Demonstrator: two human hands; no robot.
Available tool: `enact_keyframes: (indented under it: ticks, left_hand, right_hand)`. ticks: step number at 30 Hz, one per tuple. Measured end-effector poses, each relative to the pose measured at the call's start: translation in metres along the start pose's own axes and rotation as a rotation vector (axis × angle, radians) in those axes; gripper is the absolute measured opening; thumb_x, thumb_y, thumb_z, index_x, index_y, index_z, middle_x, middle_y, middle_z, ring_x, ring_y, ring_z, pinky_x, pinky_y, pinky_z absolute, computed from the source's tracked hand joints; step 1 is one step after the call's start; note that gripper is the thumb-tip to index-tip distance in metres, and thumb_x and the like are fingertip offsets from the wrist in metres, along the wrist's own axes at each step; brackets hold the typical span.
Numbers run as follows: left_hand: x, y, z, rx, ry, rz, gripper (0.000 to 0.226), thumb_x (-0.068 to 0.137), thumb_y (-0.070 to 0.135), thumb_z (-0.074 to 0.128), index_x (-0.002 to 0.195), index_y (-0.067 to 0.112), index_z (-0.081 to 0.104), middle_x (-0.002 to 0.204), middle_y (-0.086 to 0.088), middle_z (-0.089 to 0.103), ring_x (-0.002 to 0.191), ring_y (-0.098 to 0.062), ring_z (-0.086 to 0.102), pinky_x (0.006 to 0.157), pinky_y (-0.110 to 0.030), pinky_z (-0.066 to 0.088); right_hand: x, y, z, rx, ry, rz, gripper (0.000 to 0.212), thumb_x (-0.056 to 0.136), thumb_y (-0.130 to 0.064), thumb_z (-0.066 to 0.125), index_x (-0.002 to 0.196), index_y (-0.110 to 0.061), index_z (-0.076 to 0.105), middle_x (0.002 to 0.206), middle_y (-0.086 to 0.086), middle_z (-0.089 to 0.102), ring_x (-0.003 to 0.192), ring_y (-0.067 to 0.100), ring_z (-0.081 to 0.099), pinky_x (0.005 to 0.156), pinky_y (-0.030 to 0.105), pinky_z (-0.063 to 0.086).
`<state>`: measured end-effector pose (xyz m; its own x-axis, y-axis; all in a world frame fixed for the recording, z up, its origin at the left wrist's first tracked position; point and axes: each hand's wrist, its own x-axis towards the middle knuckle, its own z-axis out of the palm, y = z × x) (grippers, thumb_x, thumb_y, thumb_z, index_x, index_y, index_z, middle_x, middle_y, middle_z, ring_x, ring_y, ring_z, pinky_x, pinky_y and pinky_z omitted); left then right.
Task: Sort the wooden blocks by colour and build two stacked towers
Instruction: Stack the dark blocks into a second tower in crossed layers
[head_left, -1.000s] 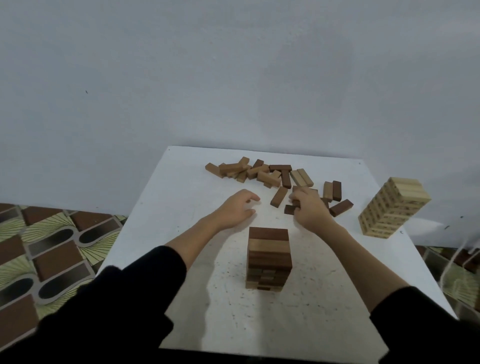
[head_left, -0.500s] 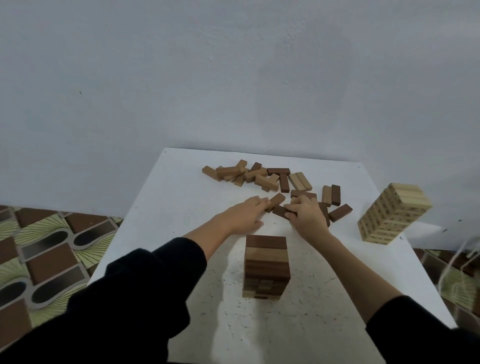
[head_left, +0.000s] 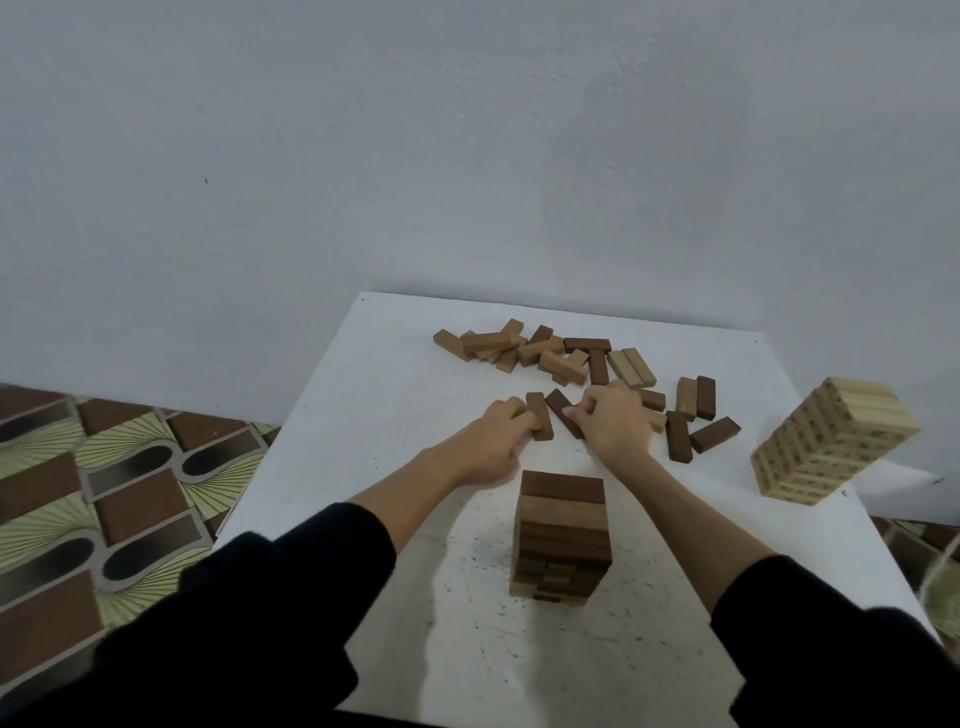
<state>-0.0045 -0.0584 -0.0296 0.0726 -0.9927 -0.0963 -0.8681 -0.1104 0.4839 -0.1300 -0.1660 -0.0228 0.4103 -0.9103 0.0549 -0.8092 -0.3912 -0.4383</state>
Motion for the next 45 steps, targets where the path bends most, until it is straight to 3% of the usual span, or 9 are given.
enact_keyframes:
  ticks: [5,8,12,14,18,27,34,42,45]
  left_hand:
    - [-0.004,0.002,-0.001,0.014,-0.001,0.019,0.066,0.089,-0.002,0.051,0.148,0.016,0.026,0.155,-0.002,0.015,0.139,-0.022,0.017,0.112,-0.031,0.023]
    - [0.001,0.002,0.000,0.067,-0.038,0.015,0.067,0.090,0.001,0.051,0.149,0.015,0.024,0.157,-0.002,0.014,0.139,-0.026,0.017,0.114,-0.037,0.023]
    - [0.005,0.002,-0.001,-0.059,-0.012,-0.010,0.062,0.085,-0.005,0.051,0.143,0.011,0.037,0.152,-0.005,0.025,0.133,-0.025,0.024,0.111,-0.036,0.024]
    - [0.004,0.001,-0.003,-0.138,-0.001,-0.008,0.062,0.081,-0.005,0.057,0.139,0.010,0.042,0.147,-0.007,0.031,0.129,-0.025,0.028,0.107,-0.034,0.028]
    - [0.006,-0.005,-0.003,-0.285,0.040,-0.035,0.084,0.070,0.004,0.071,0.144,0.017,0.032,0.143,-0.005,0.031,0.124,-0.026,0.036,0.103,-0.045,0.041]
    - [0.011,-0.005,0.001,-0.453,0.090,-0.097,0.081,0.067,0.009,0.080,0.128,0.030,0.032,0.132,-0.004,0.044,0.111,-0.029,0.048,0.093,-0.049,0.049]
    - [0.010,-0.011,0.002,-0.580,0.059,-0.116,0.089,0.066,0.004,0.083,0.132,0.028,0.028,0.121,0.001,0.046,0.094,-0.021,0.056,0.075,-0.020,0.051]
    - [0.008,-0.012,0.005,-0.586,0.056,-0.117,0.092,0.065,0.005,0.084,0.134,0.030,0.028,0.120,0.003,0.046,0.105,-0.022,0.054,0.082,-0.023,0.050]
    - [0.009,-0.013,0.003,-0.589,0.029,-0.112,0.093,0.065,0.003,0.083,0.135,0.029,0.027,0.122,0.002,0.045,0.103,-0.020,0.052,0.078,-0.019,0.049]
  right_hand:
    - [-0.001,-0.001,0.000,0.086,-0.091,-0.126,0.017,0.091,-0.023,0.060,0.083,-0.010,0.069,0.100,0.005,0.056,0.093,0.018,0.050,0.070,0.024,0.035]
    - [-0.007,0.004,-0.001,0.279,-0.124,-0.127,0.022,0.094,-0.008,0.051,0.102,-0.003,0.071,0.099,0.012,0.068,0.081,0.020,0.060,0.055,0.013,0.042]
    - [-0.010,0.018,0.002,0.448,-0.158,-0.039,0.030,0.089,0.002,0.053,0.118,-0.004,0.061,0.114,0.012,0.062,0.099,0.023,0.061,0.076,0.020,0.051]
    - [-0.011,0.023,0.002,0.535,-0.249,-0.031,0.045,0.082,-0.001,0.065,0.125,-0.009,0.054,0.121,0.009,0.056,0.103,0.022,0.058,0.076,0.024,0.051]
    - [-0.012,0.023,0.003,0.485,-0.409,-0.136,0.084,0.071,-0.012,0.079,0.141,-0.019,0.034,0.127,-0.004,0.042,0.101,0.013,0.050,0.069,0.013,0.043]
    - [-0.014,0.021,0.017,0.405,-0.358,-0.182,0.092,0.066,-0.017,0.083,0.142,-0.025,0.031,0.127,-0.009,0.044,0.090,0.009,0.047,0.068,0.012,0.040]
    - [-0.014,0.023,0.016,0.397,-0.379,-0.219,0.085,0.068,-0.015,0.081,0.140,-0.022,0.035,0.131,-0.002,0.046,0.094,0.008,0.042,0.070,0.011,0.037]
    - [-0.013,0.022,0.018,0.380,-0.408,-0.206,0.087,0.069,-0.017,0.082,0.140,-0.021,0.033,0.139,0.000,0.042,0.107,0.009,0.040,0.085,0.021,0.039]
    - [-0.014,0.021,0.018,0.362,-0.415,-0.213,0.086,0.070,-0.020,0.082,0.141,-0.022,0.033,0.138,-0.001,0.043,0.106,0.007,0.039,0.083,0.017,0.039]
